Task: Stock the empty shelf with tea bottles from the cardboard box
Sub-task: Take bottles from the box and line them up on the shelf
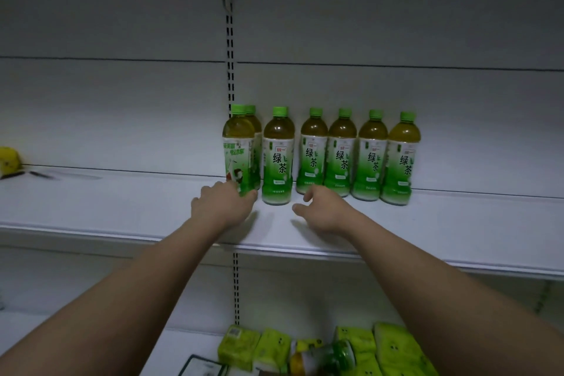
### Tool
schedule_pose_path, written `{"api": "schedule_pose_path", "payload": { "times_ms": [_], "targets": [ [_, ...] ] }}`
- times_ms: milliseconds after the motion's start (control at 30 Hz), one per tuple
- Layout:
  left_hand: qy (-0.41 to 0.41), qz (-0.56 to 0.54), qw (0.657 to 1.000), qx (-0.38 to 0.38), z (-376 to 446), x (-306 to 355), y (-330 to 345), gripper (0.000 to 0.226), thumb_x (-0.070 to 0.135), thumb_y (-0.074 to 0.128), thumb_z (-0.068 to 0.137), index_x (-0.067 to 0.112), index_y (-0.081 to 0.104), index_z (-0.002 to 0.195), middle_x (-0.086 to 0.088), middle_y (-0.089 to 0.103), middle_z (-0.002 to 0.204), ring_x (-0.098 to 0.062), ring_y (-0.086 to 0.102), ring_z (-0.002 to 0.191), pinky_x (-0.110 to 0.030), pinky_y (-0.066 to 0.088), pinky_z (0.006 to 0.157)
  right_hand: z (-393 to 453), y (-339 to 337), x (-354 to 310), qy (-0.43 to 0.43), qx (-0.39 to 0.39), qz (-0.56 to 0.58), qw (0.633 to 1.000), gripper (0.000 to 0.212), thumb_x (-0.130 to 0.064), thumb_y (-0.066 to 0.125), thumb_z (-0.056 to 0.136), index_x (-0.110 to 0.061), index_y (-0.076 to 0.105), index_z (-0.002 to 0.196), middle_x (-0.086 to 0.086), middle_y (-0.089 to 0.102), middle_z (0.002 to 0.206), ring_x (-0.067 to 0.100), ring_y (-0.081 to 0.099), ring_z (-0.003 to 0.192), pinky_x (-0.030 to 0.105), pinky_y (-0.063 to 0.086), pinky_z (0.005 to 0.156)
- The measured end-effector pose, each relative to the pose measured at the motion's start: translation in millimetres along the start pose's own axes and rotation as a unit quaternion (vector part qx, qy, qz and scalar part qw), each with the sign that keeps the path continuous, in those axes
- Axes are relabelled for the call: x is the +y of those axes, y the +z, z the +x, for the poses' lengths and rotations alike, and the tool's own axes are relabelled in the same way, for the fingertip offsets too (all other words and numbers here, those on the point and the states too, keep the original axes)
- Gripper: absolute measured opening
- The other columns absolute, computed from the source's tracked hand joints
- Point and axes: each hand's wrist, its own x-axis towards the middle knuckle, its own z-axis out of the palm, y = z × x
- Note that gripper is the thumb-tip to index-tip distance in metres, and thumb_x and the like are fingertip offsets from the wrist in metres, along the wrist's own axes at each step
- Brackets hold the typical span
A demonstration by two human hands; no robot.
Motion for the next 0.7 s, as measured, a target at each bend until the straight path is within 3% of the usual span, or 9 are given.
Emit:
{"api": "schedule_pose_path", "payload": {
  "times_ms": [167,333,533,700],
  "targets": [
    [0.017,-0.002,1.000,0.018,-44.3,14.6,-14.7,0.054,0.058,0.041,0.087,0.023,0.056,0.124,-0.007,0.061,0.122,-0.032,0.051,0.113,-0.045,0.046,0.093,-37.4,-11.6,-0.8,-0.013,0.002,-0.001,1.000,0.047,-0.034,0.056,0.091,0.009,0.064,0.110,0.028,0.066,0.112,0.040,0.063,0.101,0.045,0.050,0.089],
    [0.065,-0.068,0.995,0.035,-98.8,23.2,-13.9,0.036,0.046,0.049,0.084,0.026,0.062,0.112,-0.001,0.068,0.104,-0.025,0.059,0.101,-0.038,0.050,0.085,-78.3,-9.6,5.8,-0.039,-0.002,-0.002,0.999,0.034,-0.039,0.056,0.090,-0.007,0.068,0.094,0.012,0.071,0.092,0.030,0.065,0.089,0.040,0.053,0.083],
    [0.089,-0.121,0.988,-0.036,-137.6,20.9,3.5,0.023,0.037,0.055,0.081,0.026,0.066,0.098,0.003,0.068,0.089,-0.023,0.063,0.089,-0.036,0.052,0.083,-113.7,6.3,20.0,-0.073,-0.018,-0.028,0.997,0.027,-0.044,0.057,0.090,-0.018,0.064,0.085,0.005,0.067,0.093,0.026,0.062,0.088,0.038,0.053,0.082],
    [0.076,-0.127,0.980,-0.135,-170.4,5.4,53.3,0.011,0.030,0.060,0.083,0.022,0.067,0.085,-0.005,0.067,0.081,-0.027,0.065,0.086,-0.033,0.051,0.079,-140.2,42.1,52.3,-0.039,-0.057,-0.016,0.998,0.027,-0.039,0.059,0.089,-0.015,0.067,0.080,0.010,0.072,0.089,0.026,0.064,0.086,0.032,0.050,0.077]
  ]
}}
